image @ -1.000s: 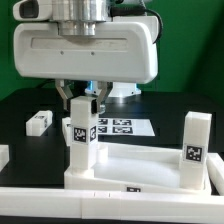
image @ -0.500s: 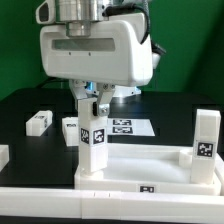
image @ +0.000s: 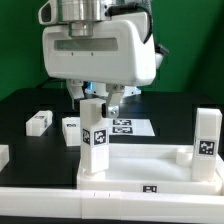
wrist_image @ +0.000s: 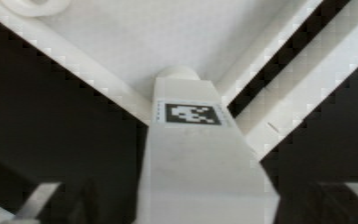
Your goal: Assemble desk
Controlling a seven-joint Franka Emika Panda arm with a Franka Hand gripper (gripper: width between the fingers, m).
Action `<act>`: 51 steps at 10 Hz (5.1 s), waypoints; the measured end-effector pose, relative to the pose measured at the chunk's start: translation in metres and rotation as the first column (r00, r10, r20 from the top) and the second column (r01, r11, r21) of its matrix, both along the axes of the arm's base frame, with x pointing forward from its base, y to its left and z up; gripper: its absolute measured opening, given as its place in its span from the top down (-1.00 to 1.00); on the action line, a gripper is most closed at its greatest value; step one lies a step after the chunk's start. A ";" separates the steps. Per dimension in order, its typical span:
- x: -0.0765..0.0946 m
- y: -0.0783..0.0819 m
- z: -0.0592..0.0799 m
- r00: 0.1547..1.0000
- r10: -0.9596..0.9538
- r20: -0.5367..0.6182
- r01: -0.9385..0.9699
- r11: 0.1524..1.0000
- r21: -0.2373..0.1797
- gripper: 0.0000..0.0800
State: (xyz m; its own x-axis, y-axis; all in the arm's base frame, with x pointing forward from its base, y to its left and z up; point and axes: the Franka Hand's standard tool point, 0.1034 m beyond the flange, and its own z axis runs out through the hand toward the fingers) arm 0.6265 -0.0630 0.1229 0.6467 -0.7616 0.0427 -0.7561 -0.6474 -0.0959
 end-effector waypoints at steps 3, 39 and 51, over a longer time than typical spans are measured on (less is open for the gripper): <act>0.001 0.006 0.000 0.952 0.306 0.005 -0.305 0.952 -0.032 -0.62; -0.001 0.001 -0.004 0.986 -0.165 -0.007 0.165 0.986 0.009 -0.30; 0.000 0.006 -0.004 0.621 0.784 -0.027 -0.782 0.616 -0.095 -0.62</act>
Offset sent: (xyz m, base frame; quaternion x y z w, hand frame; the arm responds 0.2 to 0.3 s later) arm 0.0012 0.0070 -0.0010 0.0015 0.0037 -0.2696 0.9630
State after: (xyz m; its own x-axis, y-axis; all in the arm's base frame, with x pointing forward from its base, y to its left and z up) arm 0.6265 -0.0571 0.1192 0.9944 0.0410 0.0975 0.0426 -0.9990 -0.0139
